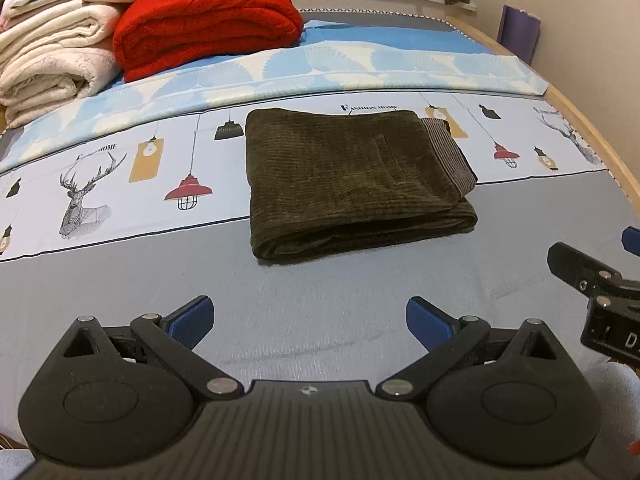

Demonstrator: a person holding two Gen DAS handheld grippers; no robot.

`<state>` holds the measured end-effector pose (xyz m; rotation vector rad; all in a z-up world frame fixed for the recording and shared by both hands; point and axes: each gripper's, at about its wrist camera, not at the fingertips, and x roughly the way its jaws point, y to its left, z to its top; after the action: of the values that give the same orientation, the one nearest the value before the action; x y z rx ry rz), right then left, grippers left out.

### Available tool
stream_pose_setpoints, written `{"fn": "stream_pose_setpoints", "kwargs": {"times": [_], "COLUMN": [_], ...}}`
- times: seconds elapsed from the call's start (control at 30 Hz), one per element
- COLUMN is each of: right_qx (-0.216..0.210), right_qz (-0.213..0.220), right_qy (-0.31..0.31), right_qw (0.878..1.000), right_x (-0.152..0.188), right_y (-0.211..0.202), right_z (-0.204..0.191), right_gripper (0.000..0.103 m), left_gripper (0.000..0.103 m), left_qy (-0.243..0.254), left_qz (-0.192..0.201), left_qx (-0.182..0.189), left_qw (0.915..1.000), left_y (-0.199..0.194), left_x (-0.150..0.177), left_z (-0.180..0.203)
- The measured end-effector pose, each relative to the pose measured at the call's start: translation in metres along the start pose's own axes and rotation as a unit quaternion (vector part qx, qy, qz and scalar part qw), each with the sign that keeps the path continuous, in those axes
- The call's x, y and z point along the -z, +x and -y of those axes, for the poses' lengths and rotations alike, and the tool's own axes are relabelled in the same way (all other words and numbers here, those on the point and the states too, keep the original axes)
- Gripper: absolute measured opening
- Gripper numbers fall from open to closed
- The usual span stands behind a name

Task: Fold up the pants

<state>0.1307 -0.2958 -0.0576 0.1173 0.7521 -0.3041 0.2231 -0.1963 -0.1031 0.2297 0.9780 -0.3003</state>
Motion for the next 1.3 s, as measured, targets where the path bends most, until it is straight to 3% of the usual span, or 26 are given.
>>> {"fn": "stream_pose_setpoints", "kwargs": {"times": [1.3], "right_qx": [-0.005], "right_qz": [0.001], "right_qy": [-0.012], "right_qw": [1.0], "right_x": [-0.0017], "right_y": [-0.0012], "right_z": [-0.0051], "right_gripper": [0.097], "left_gripper": [0.102], "left_qy": [0.001], "left_qz": [0.002], "left_qx": [-0.004], "left_qw": [1.0], "left_y": [-0.0062], "left_x": [-0.0011], "left_z": [0.0008]}}
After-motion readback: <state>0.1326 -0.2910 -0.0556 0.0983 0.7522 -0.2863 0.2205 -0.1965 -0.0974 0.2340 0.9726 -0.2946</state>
